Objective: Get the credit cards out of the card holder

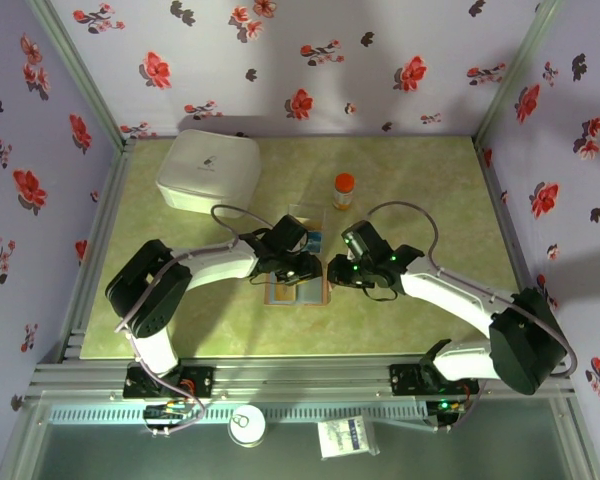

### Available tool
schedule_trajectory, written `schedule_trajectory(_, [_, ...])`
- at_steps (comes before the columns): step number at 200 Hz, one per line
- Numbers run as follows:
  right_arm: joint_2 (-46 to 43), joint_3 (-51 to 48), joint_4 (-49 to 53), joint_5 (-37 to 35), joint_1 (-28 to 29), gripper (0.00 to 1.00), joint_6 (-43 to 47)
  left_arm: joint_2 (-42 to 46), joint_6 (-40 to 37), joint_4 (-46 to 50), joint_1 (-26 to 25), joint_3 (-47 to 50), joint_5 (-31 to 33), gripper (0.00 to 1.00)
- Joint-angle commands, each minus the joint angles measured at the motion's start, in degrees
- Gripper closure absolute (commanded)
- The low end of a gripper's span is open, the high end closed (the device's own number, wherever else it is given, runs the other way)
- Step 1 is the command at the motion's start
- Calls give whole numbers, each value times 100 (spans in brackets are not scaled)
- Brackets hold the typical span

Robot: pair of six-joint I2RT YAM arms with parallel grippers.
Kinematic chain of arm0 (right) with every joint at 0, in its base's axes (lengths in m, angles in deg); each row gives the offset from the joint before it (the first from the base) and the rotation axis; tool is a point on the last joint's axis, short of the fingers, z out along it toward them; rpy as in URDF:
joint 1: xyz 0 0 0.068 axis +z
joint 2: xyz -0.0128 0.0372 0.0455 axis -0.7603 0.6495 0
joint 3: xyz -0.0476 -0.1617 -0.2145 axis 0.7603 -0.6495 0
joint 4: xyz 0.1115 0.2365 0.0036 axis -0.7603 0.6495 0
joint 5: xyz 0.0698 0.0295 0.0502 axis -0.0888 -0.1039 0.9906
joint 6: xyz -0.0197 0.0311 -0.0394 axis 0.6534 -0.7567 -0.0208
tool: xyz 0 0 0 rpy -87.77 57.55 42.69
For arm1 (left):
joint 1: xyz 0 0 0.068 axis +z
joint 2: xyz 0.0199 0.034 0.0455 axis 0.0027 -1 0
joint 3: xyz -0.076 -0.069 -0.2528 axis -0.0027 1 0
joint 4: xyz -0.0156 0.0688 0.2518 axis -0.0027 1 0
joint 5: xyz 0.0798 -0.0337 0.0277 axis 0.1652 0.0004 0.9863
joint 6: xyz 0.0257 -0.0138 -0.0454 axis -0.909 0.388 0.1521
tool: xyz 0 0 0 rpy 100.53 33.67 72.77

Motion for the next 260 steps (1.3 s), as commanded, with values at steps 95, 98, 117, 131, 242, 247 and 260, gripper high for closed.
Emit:
schedule_trajectory(95, [794,641,-199,184,154,72,-331,717,-328,82,390,569,-77,64])
schedule_trajectory(98, [834,674,-189,176,167,73,-331,743,-327,55,417,602,-93,64])
schedule_trajectory(117, [1071,929,-82,153,278,73,-319,920,-337,-54,560,833,-156,64])
schedule_trajectory(131, [1272,1148,-1,123,373,73,-297,1086,-367,-67,670,1018,-170,65])
schedule_trajectory(242, [2617,2192,52,175,932,74,-412,1856,-464,-413,1442,2134,-474,66])
schedule_trajectory(247, [2624,2192,50,184,939,74,-410,1834,-452,-434,1444,2130,-485,66])
schedule_trajectory(260, [2629,2170,56,184,944,74,-410,1776,-440,-487,1443,2127,-512,67])
